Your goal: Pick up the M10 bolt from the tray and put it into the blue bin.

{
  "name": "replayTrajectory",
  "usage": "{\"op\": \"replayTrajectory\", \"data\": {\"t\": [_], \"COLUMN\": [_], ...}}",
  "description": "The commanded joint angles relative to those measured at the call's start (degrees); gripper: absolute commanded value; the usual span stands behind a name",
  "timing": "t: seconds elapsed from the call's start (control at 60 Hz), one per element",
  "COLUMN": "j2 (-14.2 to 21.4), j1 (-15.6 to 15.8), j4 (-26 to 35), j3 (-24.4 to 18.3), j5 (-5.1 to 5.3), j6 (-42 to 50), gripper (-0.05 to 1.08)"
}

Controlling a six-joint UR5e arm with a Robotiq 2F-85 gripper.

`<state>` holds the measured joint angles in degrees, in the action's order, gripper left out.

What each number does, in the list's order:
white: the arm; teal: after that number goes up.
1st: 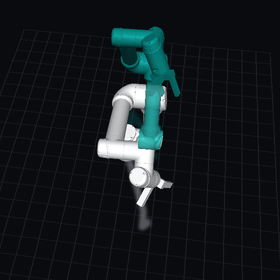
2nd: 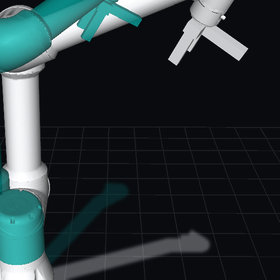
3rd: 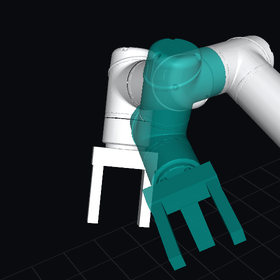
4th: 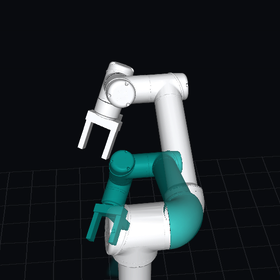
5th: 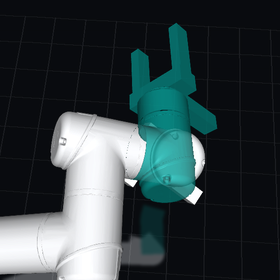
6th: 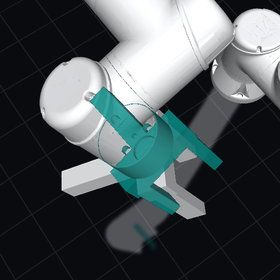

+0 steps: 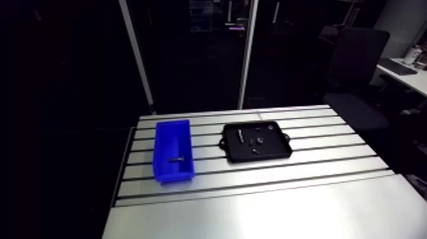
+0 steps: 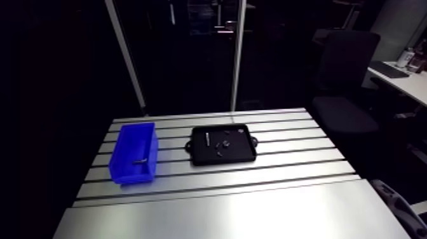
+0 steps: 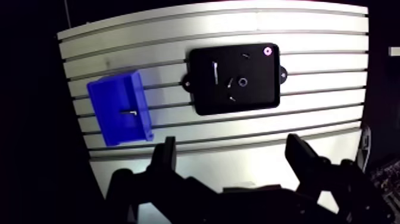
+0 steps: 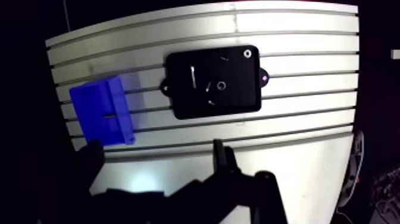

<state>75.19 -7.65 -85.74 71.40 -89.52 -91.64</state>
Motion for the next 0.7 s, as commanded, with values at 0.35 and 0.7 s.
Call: {"op": "replayTrajectory", "data": {"t": [0.35, 0.7], "j2": [1.58, 1.49], "j1": [0.97, 0.97], "j4": [0.18, 0.1], "j3": [2.37, 2.69], "j5": [-0.17, -0.43], "j6": [0.37, 0.37], "gripper": [0.0, 0.0]}}
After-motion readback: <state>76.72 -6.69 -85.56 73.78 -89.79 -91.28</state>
